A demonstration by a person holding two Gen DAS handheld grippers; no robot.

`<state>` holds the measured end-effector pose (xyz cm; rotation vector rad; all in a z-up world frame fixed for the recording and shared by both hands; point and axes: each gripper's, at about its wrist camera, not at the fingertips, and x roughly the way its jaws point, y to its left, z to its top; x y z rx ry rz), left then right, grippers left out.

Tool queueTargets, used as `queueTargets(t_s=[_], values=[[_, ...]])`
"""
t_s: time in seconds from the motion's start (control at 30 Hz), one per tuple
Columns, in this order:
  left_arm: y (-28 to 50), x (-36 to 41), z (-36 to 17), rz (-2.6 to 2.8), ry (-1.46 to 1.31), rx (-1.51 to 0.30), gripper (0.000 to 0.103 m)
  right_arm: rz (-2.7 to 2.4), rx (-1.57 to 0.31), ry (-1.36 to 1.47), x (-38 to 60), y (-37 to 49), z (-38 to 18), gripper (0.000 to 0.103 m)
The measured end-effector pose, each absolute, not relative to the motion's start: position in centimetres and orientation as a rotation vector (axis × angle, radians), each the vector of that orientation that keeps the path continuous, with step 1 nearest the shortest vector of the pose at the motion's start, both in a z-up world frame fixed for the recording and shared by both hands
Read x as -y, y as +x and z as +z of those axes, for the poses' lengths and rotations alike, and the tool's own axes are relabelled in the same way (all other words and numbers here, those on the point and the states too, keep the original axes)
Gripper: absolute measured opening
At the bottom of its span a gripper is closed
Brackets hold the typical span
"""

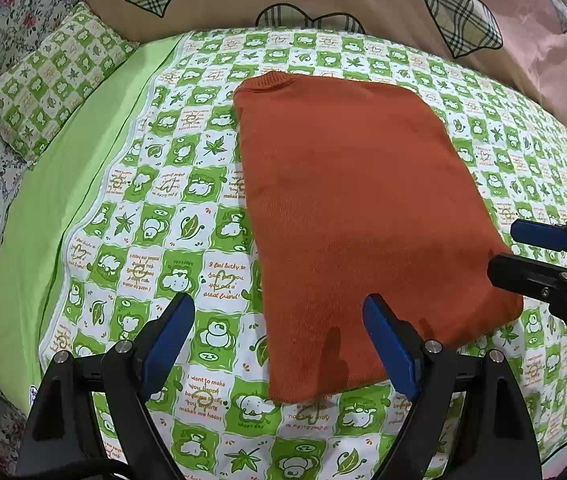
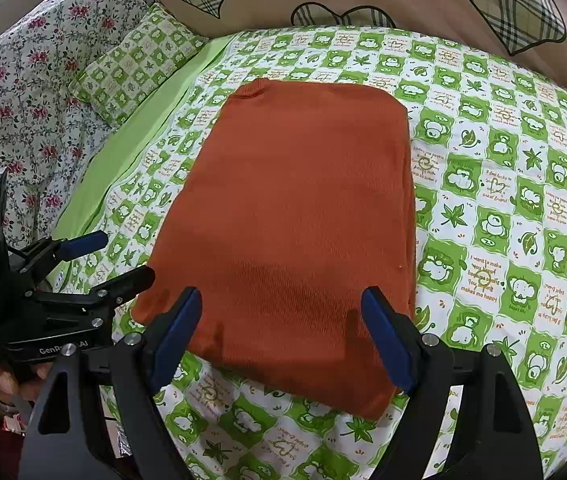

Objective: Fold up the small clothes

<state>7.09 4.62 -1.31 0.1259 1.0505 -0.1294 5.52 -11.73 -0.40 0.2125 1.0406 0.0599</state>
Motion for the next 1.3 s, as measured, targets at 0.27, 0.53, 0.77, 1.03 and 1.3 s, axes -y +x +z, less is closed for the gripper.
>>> queueTargets(t_s=[0.27, 0.53, 0.77, 1.03, 1.3], values=[[7.09, -4.66, -1.32, -0.13, 0.127, -1.049, 0.086, 0.061, -1.036, 0.211, 11.71, 5.74, -0.33, 0.082], [7.27, -4.5, -1.16, -0.134, 0.127, -1.045, 0.087, 0.059, -1.028, 0.213, 11.76, 5.73, -0.21, 0.082], [7.39, -4.36, -1.11, -0.135, 0.126, -1.044, 0.087, 0.056, -1.022, 0.216, 11.95, 5.69, -0.09, 0.082], [7.52, -4.36, -1.14, -0.136, 0.125, -1.044, 0.087, 0.056, -1.022, 0.215, 12.03, 5.72, -0.04, 0.082], [7.56, -4.26, -1.14, -0.135, 0.129, -1.042, 0.087, 0.055, -1.019, 0.216, 12.39, 5.77, 0.02, 0.082]])
